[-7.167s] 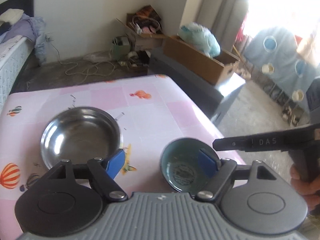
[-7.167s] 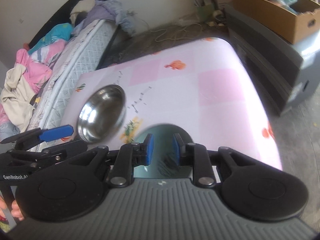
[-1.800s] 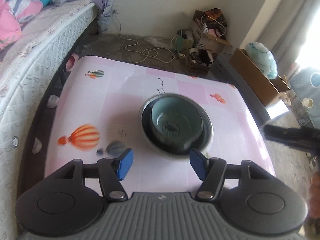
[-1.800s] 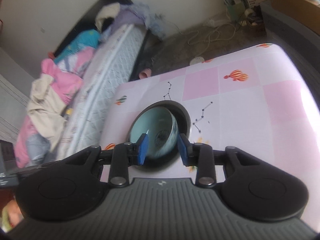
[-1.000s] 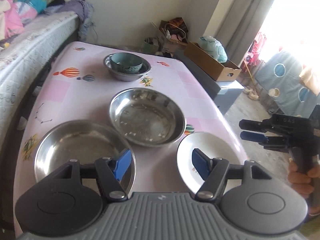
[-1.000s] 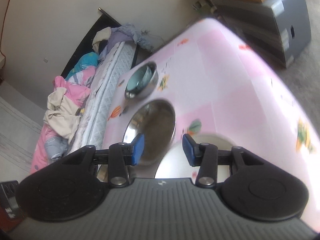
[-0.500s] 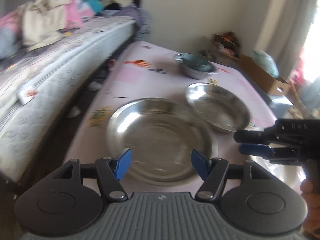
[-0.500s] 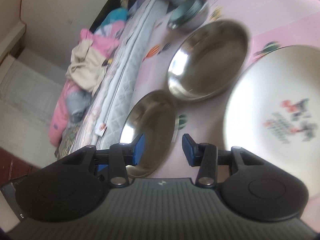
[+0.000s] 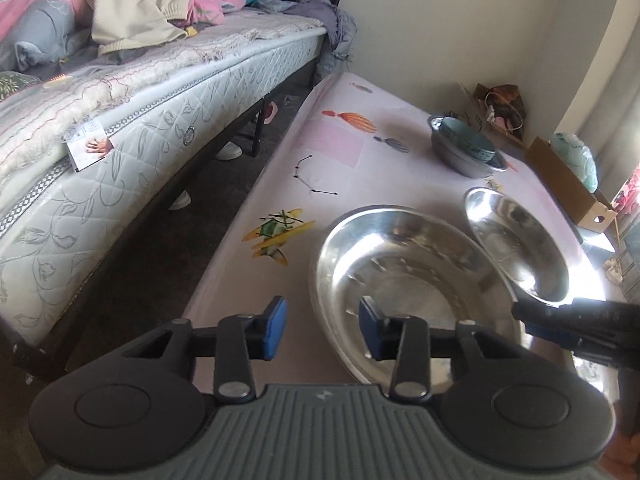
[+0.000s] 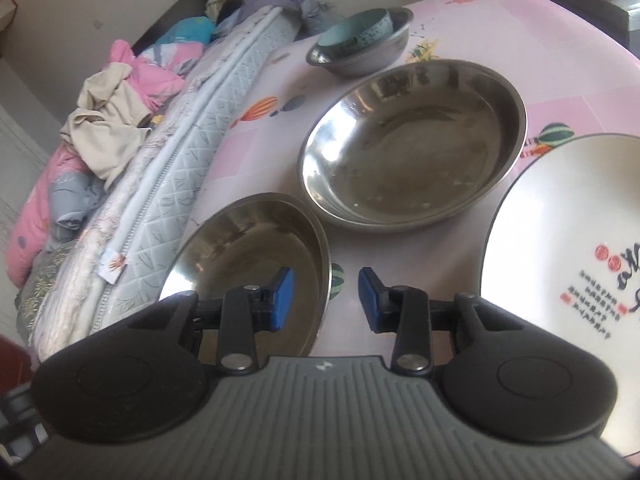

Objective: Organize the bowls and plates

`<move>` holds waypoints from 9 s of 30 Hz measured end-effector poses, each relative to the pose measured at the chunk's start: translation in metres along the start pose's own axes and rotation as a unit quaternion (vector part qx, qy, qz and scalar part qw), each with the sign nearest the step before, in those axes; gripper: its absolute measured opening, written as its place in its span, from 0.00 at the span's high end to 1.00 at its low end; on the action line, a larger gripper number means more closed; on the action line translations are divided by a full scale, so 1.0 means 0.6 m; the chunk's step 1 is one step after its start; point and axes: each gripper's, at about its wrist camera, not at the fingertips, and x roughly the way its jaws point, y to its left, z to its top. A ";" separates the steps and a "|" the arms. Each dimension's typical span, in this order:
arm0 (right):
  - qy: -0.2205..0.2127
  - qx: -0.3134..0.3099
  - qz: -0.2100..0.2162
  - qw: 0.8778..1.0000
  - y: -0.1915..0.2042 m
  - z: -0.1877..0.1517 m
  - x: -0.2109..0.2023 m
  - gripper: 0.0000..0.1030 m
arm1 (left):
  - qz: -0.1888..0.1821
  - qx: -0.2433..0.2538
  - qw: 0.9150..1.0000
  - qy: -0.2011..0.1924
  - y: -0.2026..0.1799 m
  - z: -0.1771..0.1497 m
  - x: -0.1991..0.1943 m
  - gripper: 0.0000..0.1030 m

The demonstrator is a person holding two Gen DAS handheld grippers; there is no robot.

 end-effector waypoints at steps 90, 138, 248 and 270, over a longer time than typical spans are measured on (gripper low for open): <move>-0.024 0.003 0.017 1.000 -0.011 0.047 -0.016 0.93 | -0.028 0.070 0.997 -0.019 -0.079 0.067 0.032 0.89; -0.039 0.038 -0.042 0.998 -0.195 0.196 0.051 0.90 | -0.048 0.136 0.989 0.039 -0.273 0.127 0.227 0.84; -0.107 0.098 -0.115 0.983 -0.335 -0.038 -0.170 0.86 | -0.197 0.206 0.951 0.118 -0.389 -0.078 0.148 0.78; -0.099 0.068 -0.117 0.986 -0.310 -0.035 -0.149 0.85 | -0.175 0.205 0.956 0.111 -0.374 -0.081 0.133 0.77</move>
